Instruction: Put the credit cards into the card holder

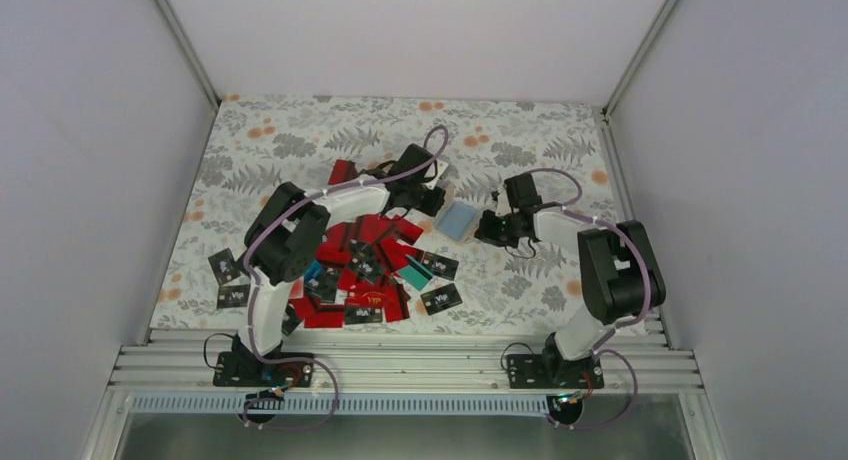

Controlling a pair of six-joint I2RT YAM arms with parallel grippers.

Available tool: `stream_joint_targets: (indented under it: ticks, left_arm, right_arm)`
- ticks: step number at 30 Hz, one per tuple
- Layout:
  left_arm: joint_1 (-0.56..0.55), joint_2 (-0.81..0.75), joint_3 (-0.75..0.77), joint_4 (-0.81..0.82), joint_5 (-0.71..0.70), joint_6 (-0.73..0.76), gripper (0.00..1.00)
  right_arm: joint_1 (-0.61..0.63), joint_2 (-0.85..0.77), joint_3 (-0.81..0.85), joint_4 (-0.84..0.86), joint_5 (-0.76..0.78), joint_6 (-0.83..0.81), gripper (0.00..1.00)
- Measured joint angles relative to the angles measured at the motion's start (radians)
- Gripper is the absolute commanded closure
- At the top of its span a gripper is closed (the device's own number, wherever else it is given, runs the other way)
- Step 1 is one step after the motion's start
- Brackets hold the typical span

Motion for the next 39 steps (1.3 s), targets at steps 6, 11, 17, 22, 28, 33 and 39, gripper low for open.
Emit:
stream_joint_targets:
  ticks: [6,11,17,22,28,33,39]
  left_arm:
    - [0.001,-0.078,-0.127,0.029,-0.048,-0.134,0.94]
    - [0.001,-0.118,-0.220,0.076,-0.058,-0.231,0.89]
    - [0.001,-0.134,-0.324,0.152,-0.028,-0.340,0.82]
    - [0.001,-0.155,-0.402,0.220,0.007,-0.410,0.78]
    - [-0.002,-0.161,-0.416,0.251,0.037,-0.435,0.78]
    - [-0.016,-0.161,-0.416,0.273,0.053,-0.439,0.78]
    - [-0.027,-0.161,-0.416,0.286,0.068,-0.440,0.77]
  right_arm:
    - [-0.054,0.084,0.056,-0.006,0.018,0.031,0.96]
    - [-0.072,0.110,0.087,-0.007,0.017,0.034,0.96]
    - [-0.087,0.120,0.112,-0.021,0.032,0.033,0.96]
    - [-0.100,0.143,0.161,-0.039,0.048,0.033,0.96]
    - [-0.114,0.199,0.238,-0.045,0.070,0.033,0.94]
    - [-0.120,0.245,0.293,-0.055,0.092,0.032,0.84]
    - [-0.137,0.258,0.332,-0.079,0.122,0.020,0.70]
